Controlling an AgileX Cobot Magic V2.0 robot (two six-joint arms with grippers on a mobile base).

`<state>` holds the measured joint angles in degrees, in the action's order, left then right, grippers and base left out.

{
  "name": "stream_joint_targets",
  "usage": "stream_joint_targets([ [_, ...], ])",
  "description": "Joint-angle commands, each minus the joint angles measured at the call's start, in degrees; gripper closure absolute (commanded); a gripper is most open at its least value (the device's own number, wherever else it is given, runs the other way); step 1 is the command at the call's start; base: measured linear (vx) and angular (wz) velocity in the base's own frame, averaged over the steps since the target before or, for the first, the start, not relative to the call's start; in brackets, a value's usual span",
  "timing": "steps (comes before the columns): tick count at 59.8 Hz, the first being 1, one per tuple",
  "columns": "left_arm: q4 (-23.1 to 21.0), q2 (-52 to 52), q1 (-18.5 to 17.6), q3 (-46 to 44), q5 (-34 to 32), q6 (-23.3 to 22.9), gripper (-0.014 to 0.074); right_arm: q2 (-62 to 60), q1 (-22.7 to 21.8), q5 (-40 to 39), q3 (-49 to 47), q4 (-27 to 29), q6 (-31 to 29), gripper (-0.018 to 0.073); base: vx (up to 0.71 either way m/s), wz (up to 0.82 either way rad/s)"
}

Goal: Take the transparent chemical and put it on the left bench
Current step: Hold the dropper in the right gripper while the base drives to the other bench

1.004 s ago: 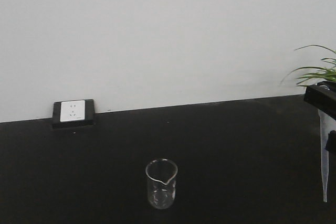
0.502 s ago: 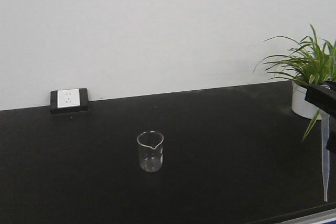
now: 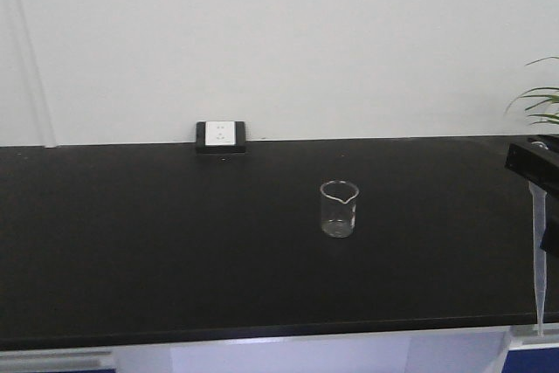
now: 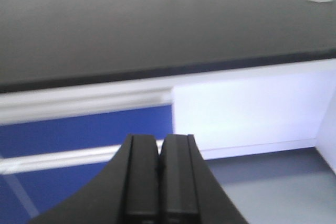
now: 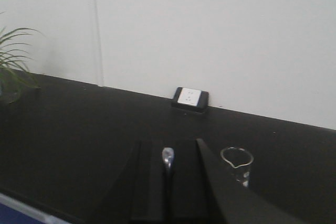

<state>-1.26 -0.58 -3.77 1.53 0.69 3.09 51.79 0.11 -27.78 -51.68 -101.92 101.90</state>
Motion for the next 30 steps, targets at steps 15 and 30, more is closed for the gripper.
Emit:
stream_joint_targets([
  [15, 0.0, -1.1, -0.1, 0.9, -4.5, -0.4, 0.0600, -0.6, -0.2, 1.4, -1.4, -0.5, 0.0, 0.0562, -0.36, 0.42],
  [30, 0.0, -1.1, -0.1, 0.9, -4.5, -0.4, 0.0600, -0.6, -0.2, 1.4, -1.4, -0.5, 0.0, 0.0562, -0.37, 0.37],
])
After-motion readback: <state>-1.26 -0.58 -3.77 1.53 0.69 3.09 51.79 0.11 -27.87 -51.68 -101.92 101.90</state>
